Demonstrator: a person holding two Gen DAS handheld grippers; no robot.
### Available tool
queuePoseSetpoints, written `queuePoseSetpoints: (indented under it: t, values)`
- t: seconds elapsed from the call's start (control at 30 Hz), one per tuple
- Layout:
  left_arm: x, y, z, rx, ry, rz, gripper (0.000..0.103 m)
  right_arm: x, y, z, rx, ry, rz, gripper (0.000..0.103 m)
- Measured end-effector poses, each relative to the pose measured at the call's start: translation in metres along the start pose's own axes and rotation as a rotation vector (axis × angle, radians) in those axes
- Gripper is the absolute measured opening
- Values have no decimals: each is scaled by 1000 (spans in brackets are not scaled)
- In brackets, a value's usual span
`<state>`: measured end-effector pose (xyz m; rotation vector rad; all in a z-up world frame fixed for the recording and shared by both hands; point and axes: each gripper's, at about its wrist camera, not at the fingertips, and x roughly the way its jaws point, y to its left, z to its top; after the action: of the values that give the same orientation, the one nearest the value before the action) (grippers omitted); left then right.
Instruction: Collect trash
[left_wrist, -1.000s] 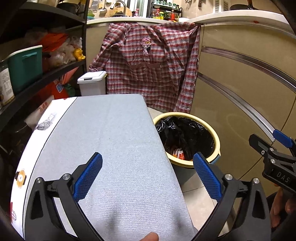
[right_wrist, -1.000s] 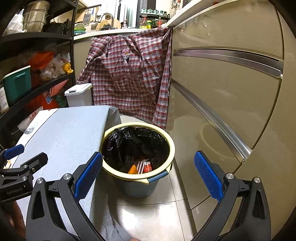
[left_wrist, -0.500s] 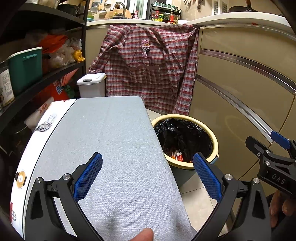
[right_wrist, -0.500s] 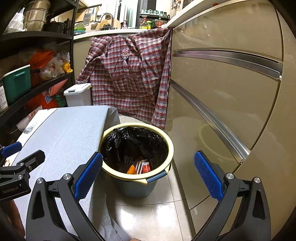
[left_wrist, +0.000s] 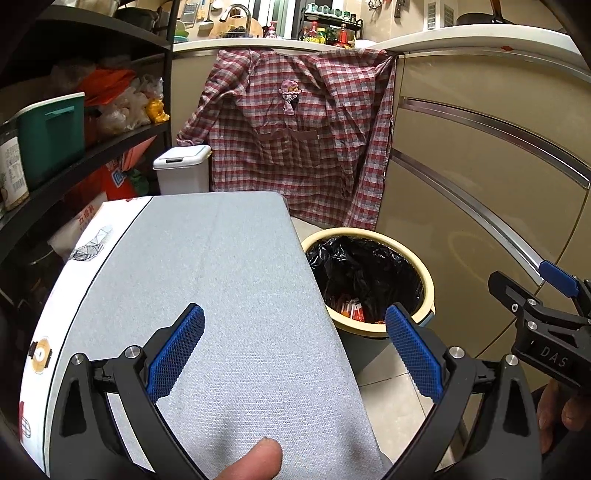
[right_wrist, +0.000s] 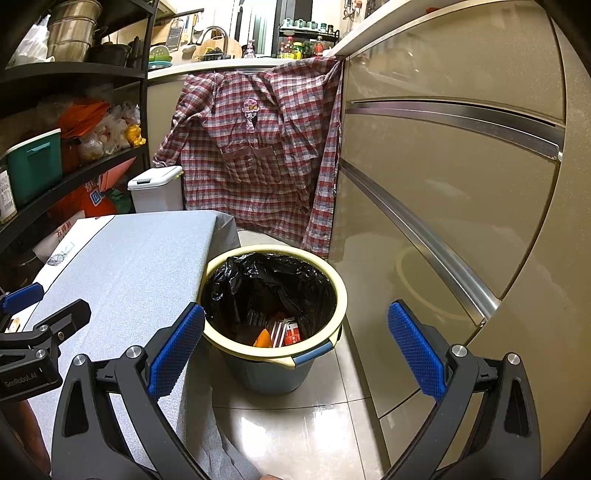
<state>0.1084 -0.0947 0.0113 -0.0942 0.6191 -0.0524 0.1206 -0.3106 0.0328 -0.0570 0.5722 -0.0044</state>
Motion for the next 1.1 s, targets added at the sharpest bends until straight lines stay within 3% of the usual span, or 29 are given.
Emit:
queuePoseSetpoints:
  t: [1.1]
  values:
    - [0, 2, 1, 6, -9, 9, 95, -1, 1, -1, 0, -1, -1, 98]
